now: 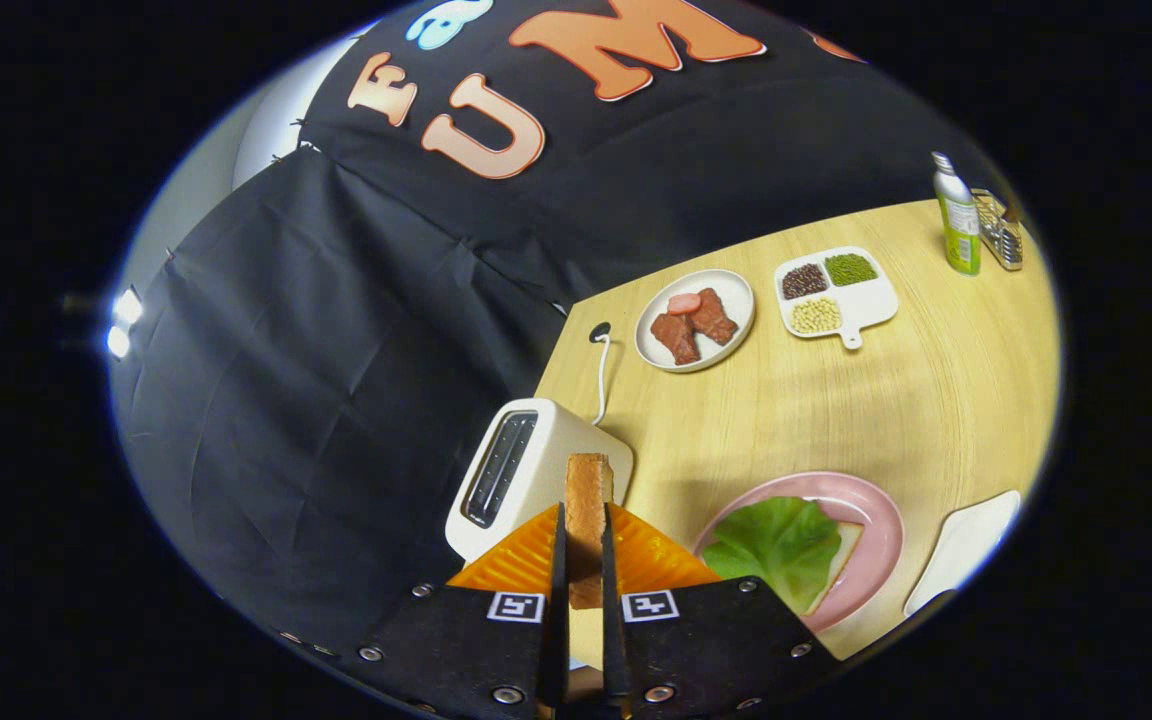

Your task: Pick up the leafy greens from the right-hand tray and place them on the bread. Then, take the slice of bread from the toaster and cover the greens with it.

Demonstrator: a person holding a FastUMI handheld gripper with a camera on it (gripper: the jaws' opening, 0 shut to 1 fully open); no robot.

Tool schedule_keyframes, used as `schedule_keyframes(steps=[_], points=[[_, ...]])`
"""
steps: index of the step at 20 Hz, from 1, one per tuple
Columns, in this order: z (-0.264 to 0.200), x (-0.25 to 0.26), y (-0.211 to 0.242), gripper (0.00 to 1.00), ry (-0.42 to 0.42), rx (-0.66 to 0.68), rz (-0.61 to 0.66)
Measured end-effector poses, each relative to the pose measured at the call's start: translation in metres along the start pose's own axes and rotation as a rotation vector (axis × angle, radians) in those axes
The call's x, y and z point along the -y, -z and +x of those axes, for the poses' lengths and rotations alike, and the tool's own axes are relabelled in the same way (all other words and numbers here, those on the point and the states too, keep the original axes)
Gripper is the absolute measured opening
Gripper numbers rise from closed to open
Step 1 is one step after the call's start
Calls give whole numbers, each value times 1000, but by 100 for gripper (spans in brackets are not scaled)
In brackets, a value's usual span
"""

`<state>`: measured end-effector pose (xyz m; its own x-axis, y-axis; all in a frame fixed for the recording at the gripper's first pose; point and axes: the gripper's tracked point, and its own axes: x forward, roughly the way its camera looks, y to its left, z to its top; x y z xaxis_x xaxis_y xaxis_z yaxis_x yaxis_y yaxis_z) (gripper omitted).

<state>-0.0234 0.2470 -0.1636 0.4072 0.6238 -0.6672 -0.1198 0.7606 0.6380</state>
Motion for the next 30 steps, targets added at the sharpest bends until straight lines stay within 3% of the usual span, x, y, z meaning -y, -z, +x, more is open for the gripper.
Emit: schedule_keyframes(steps=[16, 21, 24, 26, 30], points=[[5, 93, 61, 14, 90, -44, 59], [-1, 126, 67, 14, 184, -10, 13], [0, 132, 68, 14, 186, 9, -2], [0, 141, 66, 19, 213, 37, -30], [-4, 159, 54, 39, 297, 116, -149]])
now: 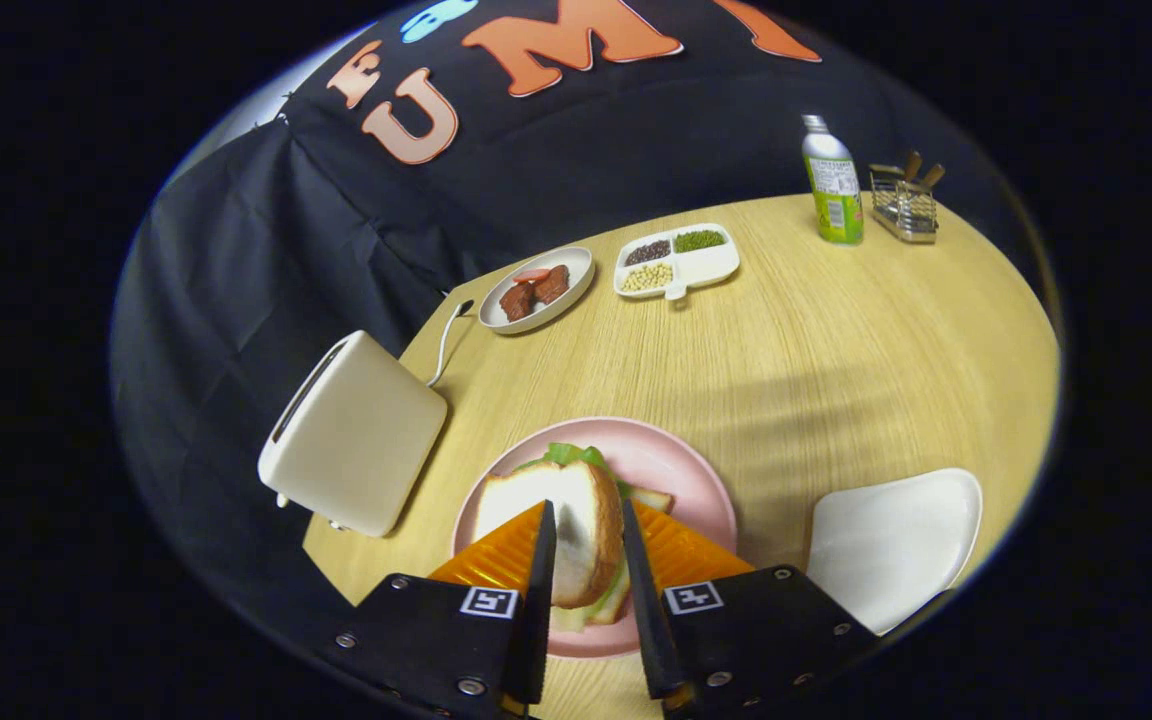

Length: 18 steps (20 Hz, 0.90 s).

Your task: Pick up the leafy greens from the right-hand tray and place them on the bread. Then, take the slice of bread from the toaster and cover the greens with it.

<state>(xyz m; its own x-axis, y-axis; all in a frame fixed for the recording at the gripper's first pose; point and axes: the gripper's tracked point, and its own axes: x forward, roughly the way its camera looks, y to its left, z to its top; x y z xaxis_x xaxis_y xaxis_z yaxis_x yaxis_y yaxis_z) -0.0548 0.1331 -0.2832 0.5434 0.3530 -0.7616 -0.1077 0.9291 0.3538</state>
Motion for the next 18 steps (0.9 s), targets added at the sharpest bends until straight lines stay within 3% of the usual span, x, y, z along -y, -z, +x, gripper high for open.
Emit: schedule_keyframes(steps=[5, 9, 13, 18], points=[[-16, 2, -45, 60, 12, 214, -60], [-47, 7, -88, 75, 89, 417, -180], [-90, 8, -132, 83, 159, 634, -223], [-146, 21, -168, 85, 298, 827, -286]])
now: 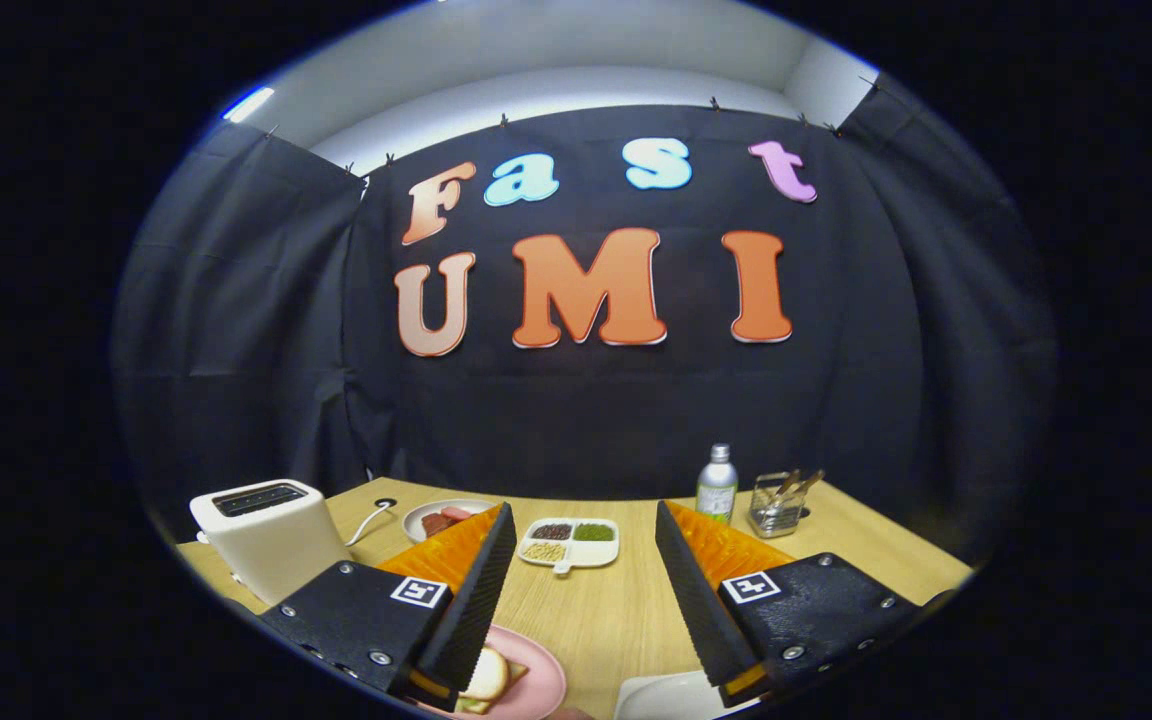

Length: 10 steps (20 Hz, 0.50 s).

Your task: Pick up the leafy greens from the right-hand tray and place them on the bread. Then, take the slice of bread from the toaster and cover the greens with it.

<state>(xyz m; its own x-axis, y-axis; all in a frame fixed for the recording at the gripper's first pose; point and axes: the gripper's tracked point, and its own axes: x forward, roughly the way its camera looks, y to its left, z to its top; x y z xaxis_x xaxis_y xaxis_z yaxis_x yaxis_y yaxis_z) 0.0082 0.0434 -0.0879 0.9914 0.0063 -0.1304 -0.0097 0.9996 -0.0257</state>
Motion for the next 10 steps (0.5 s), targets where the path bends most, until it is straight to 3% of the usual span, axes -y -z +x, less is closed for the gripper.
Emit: schedule_keyframes(steps=[10], points=[[-36, 29, -64, 87, 105, 281, -96]])
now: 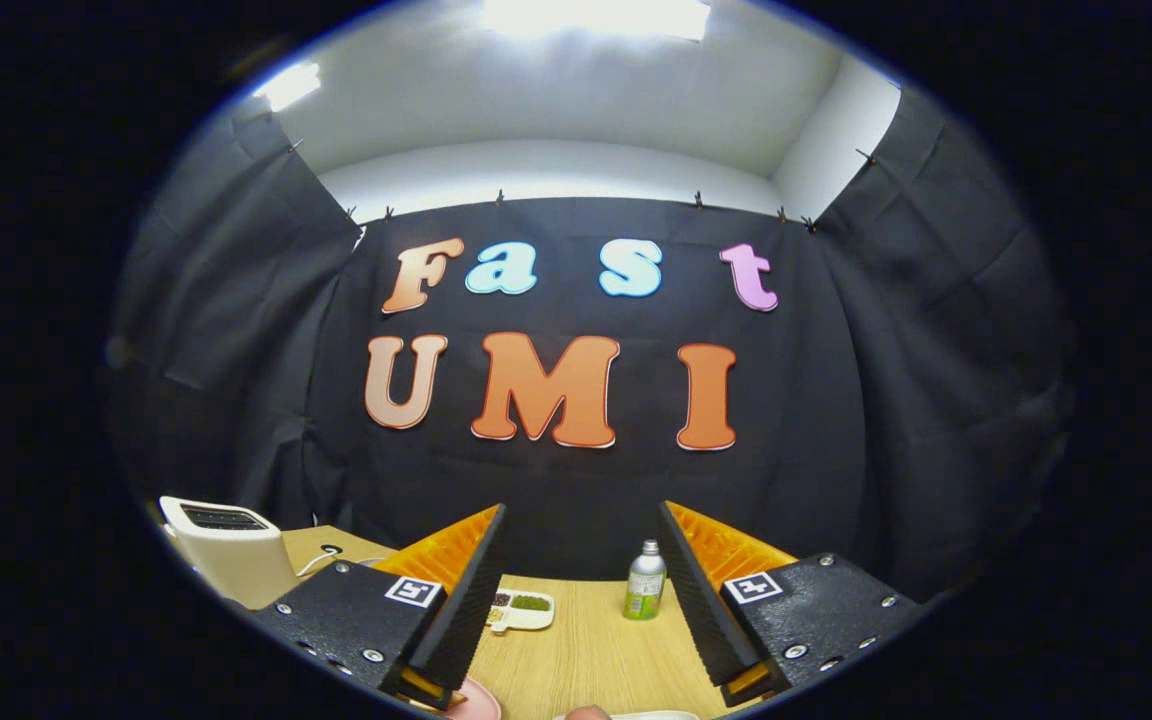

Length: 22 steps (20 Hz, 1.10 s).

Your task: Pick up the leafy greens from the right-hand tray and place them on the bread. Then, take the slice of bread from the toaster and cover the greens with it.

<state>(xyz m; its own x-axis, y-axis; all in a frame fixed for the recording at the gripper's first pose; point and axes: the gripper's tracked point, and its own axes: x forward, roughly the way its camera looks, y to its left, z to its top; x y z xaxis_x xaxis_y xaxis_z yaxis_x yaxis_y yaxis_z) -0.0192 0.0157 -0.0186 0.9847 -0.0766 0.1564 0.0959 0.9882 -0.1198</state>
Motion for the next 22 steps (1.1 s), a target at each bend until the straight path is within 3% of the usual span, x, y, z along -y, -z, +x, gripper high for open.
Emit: schedule_keyframes(steps=[22], points=[[-1, 5, 8, 88, 7, -9, 35]])
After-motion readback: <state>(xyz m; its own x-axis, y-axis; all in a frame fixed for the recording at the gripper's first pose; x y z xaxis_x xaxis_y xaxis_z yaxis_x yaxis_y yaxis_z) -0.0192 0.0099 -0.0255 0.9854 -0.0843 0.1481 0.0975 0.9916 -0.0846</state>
